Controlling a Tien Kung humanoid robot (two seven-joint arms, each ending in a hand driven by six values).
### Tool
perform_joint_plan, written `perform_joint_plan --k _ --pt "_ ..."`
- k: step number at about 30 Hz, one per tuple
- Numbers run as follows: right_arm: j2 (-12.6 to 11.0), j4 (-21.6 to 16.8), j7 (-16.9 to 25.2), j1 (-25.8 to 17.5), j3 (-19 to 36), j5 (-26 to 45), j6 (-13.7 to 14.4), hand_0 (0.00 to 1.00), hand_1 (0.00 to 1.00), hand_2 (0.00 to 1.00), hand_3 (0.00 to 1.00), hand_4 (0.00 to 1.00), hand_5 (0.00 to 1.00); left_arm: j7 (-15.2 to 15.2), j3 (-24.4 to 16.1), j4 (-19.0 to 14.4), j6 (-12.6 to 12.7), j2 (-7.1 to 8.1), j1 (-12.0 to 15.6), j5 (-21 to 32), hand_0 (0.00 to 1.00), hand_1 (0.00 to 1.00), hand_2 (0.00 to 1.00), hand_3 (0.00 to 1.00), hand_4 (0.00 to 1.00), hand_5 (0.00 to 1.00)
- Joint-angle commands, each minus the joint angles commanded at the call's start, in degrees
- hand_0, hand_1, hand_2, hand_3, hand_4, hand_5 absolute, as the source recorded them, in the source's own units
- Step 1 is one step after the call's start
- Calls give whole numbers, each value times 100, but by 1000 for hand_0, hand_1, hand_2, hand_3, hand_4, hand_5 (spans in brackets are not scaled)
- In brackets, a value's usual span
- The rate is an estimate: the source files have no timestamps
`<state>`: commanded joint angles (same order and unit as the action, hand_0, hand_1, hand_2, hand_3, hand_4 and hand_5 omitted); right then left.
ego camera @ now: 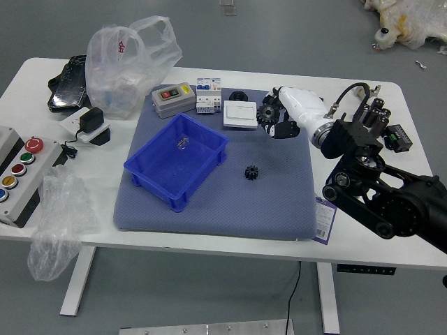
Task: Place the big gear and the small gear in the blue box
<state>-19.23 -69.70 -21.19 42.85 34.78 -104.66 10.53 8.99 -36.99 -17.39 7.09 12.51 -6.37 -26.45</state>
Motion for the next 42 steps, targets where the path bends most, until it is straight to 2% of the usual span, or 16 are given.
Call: perform_joint_plan --k 6,17,18,23,24,29,30,35,36,41,42 --pt "125 -78 40 136 -228 68 89 241 369 392 558 601 77 7 -6 -4 8 1 20 11 611 569 556 651 731 386" --pt "753 -131 207 733 -1178 316 350 253 373 388 558 605 84 77 -105 -17 4 -1 69 -105 611 570 556 651 731 386" --pt "792 -118 212 766 -1238 287 361 282 441 439 570 609 81 82 -113 -18 5 0 70 -113 611 569 555 651 730 385" --pt "969 -30 235 905 -1481 199 427 282 441 439 570 609 81 105 -145 -23 9 -1 75 -142 611 569 555 651 730 385" --pt "993 -6 245 924 -1510 202 440 318 543 610 632 552 117 105 -147 -24 9 -1 74 -143 611 569 555 652 730 385" --pt "1058 93 241 985 -1580 58 500 318 543 610 632 552 117 117 -177 -24 12 -8 72 -175 611 569 555 652 730 385" --pt "1074 111 238 994 -1600 30 512 366 700 750 703 569 155 126 -193 -24 13 -9 72 -193 611 569 555 652 730 385" --pt "1170 174 240 1026 -1754 13 573 366 700 750 703 569 155 159 -258 -27 17 -15 73 -262 611 569 555 652 730 385" --pt "1189 189 244 1030 -1797 31 580 385 758 806 740 583 166 168 -275 -27 14 -16 71 -286 611 571 556 652 730 385" --pt "1229 260 252 1033 -1966 132 566 385 758 806 740 583 166 234 -389 -31 -14 -21 62 -417 611 571 556 652 730 385" --pt "1231 280 260 1029 -1986 151 549 392 771 831 762 604 188 248 -411 -33 -16 -22 61 -437 611 567 556 653 729 384"
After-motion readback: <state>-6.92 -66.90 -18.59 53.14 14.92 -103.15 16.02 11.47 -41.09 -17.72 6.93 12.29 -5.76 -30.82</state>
